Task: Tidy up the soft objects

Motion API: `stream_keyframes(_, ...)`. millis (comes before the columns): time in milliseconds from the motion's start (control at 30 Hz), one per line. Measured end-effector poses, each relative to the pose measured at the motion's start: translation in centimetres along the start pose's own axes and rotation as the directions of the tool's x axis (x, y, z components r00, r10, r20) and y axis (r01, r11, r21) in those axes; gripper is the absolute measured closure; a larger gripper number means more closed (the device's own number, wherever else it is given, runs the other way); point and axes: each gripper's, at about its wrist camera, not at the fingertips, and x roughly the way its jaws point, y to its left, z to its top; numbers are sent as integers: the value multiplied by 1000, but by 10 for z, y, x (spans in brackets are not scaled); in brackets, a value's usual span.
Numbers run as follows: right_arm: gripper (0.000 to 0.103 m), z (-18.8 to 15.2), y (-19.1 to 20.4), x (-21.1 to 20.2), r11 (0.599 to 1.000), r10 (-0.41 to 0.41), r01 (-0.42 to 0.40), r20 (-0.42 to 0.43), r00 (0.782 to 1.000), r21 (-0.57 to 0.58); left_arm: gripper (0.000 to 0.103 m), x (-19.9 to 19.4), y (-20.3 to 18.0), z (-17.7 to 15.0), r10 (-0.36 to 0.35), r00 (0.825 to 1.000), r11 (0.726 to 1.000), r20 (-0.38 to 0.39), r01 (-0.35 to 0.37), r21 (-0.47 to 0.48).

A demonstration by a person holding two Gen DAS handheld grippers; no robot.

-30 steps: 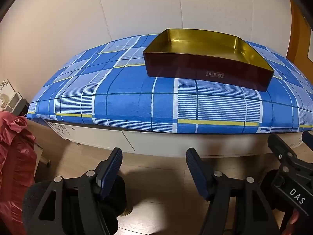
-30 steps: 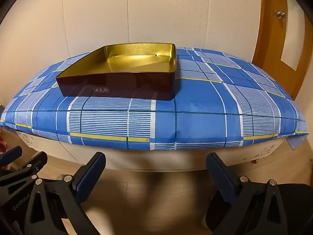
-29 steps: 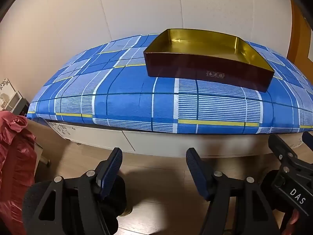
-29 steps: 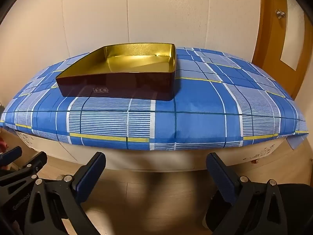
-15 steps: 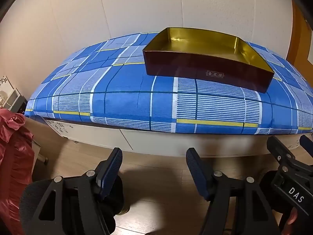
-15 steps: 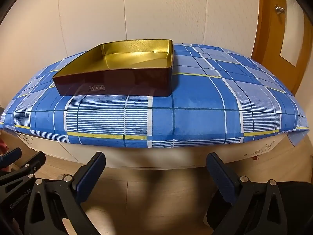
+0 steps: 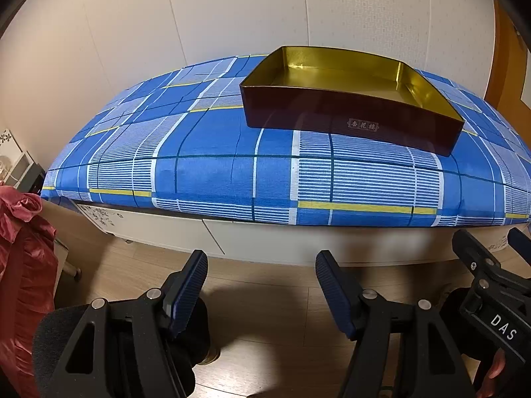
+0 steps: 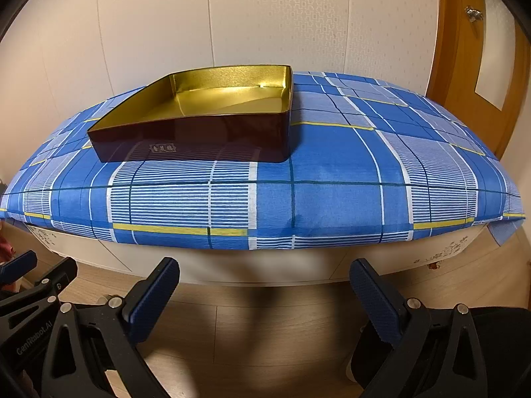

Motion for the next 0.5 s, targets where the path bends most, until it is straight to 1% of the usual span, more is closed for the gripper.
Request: stream_keyframes(500, 0, 0, -2, 1, 1000, 1, -1, -5, 1000, 2, 34, 2, -1, 0, -4, 1000, 1000, -6, 4, 6)
